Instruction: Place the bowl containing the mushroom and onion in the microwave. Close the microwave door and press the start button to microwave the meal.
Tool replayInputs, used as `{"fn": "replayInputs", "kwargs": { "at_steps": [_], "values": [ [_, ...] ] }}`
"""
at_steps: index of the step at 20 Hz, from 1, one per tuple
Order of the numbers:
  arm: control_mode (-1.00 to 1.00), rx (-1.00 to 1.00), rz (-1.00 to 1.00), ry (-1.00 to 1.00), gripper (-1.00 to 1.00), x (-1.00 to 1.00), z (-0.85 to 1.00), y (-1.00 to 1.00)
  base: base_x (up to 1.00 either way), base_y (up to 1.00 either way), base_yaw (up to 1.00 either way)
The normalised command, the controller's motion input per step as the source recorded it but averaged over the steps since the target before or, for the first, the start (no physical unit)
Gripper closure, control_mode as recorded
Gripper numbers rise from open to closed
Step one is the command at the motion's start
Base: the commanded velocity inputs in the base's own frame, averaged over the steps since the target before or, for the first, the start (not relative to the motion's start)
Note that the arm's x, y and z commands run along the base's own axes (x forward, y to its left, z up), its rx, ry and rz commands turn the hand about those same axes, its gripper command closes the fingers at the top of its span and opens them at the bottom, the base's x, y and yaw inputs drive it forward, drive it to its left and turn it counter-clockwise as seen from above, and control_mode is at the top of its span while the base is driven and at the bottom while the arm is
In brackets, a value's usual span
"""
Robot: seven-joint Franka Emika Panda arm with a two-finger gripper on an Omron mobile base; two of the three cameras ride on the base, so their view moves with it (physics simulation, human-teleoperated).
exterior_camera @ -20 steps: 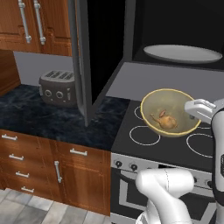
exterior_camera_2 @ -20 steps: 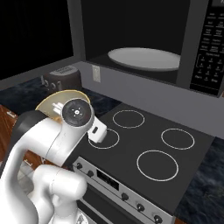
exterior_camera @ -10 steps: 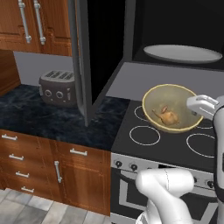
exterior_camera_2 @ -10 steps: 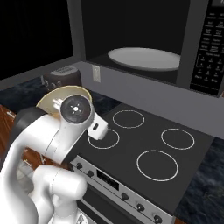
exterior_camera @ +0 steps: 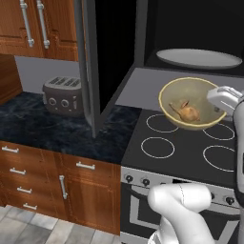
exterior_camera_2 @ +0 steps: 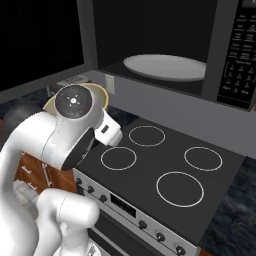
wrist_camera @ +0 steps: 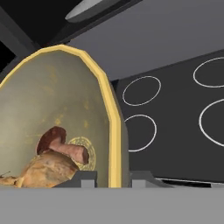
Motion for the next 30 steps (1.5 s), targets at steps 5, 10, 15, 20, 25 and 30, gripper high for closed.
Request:
{"fn": "replayInputs", "kwargs": {
  "at_steps": [5, 10, 15, 20, 25, 30],
  "values": [
    [-1.0, 0.0, -0.07, 0.0, 1.0, -0.02, 0.16, -0.29, 0.0, 0.0, 0.0],
    [-1.0, 0.0, -0.13, 0.0, 1.0, -0.14, 0.1, -0.1, 0.0, 0.0, 0.0],
    [-1.0, 0.0, -0.25, 0.0, 1.0, 0.0, 0.1, 0.0, 0.0, 0.0, 0.0],
    [-1.0, 0.04, -0.21, -0.1, 1.0, 0.04, 0.03, -0.08, 0.0, 0.0, 0.0],
    [-1.0, 0.2, -0.14, -0.09, 1.0, 0.08, 0.24, -0.11, 0.0, 0.0, 0.0],
    [-1.0, 0.21, -0.02, -0.01, 1.0, 0.01, 0.57, -0.02, 0.0, 0.0, 0.0]
  ]
}}
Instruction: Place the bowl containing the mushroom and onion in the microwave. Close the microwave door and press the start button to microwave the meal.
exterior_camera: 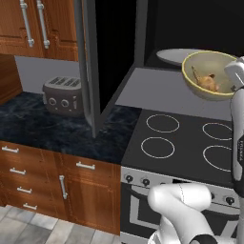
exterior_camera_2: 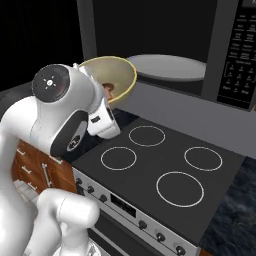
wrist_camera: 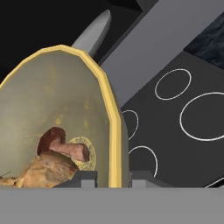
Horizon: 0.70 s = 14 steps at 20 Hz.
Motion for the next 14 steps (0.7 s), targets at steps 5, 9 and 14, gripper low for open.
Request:
{"fn": "replayInputs", "kwargs": {
  "at_steps": [5, 9, 14],
  "values": [
    [-1.0, 0.05, -0.01, 0.0, 1.0, 0.0, 0.45, 0.0, 0.0, 0.0, 0.0],
    [-1.0, 0.0, 0.0, 0.0, 1.0, 0.14, 0.05, 0.0, 0.0, 0.0, 0.0],
    [-1.0, 0.0, -0.03, 0.0, 1.0, 0.33, 0.0, 0.0, 0.0, 0.0, 0.0]
  ]
}}
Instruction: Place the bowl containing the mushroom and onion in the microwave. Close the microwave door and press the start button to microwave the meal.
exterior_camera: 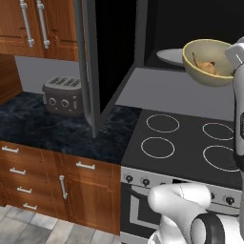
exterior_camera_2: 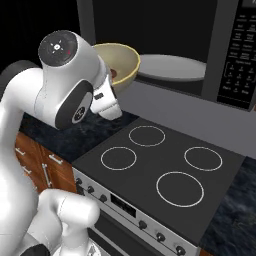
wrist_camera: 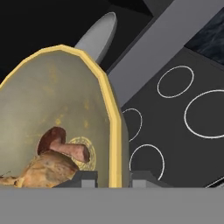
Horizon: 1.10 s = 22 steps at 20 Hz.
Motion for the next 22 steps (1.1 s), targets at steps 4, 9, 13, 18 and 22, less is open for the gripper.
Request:
{"fn": "replayInputs", "kwargs": {
  "at_steps": [4, 9, 13, 18, 22],
  "values": [
    [-1.0, 0.0, -0.11, 0.0, 1.0, 0.53, 0.0, -0.05, 0.0, 0.0, 0.0],
    [-1.0, 0.0, -0.1, 0.0, 1.0, 0.55, 0.0, -0.21, 0.0, 0.0, 0.0],
    [-1.0, 0.0, -0.1, 0.0, 1.0, 0.45, 0.0, -0.23, 0.0, 0.0, 0.0],
    [-1.0, 0.0, -0.08, 0.0, 1.0, 0.43, 0.0, -0.21, 0.0, 0.0, 0.0],
    [-1.0, 0.0, -0.07, 0.0, 1.0, 0.42, 0.0, -0.21, 0.0, 0.0, 0.0]
  ]
}}
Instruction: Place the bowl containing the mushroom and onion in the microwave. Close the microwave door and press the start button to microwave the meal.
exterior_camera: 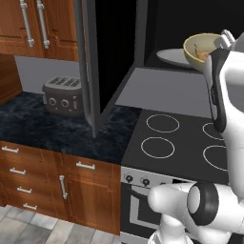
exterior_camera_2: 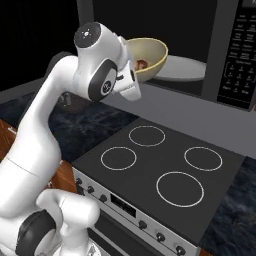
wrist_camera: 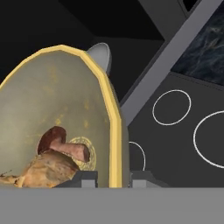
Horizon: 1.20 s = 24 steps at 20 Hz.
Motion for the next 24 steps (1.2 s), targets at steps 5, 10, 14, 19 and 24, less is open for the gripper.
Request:
{"fn": "replayInputs", "kwargs": {
  "at_steps": [5, 10, 14, 19, 24],
  "values": [
    [-1.0, 0.05, -0.07, -0.01, 1.0, 0.42, 0.0, -0.28, 0.0, 0.0, 0.0],
    [-1.0, 0.09, -0.05, 0.0, 1.0, 0.46, 0.0, -0.22, 0.0, 0.0, 0.0],
    [-1.0, 0.08, -0.04, 0.0, 1.0, 0.45, 0.01, -0.08, 0.0, 0.0, 0.0],
    [-1.0, 0.07, -0.03, 0.0, 1.0, 0.44, 0.03, -0.04, 0.0, 0.0, 0.0],
    [-1.0, 0.07, -0.01, 0.0, 1.0, 0.43, 0.04, -0.04, 0.0, 0.0, 0.0]
  ]
}}
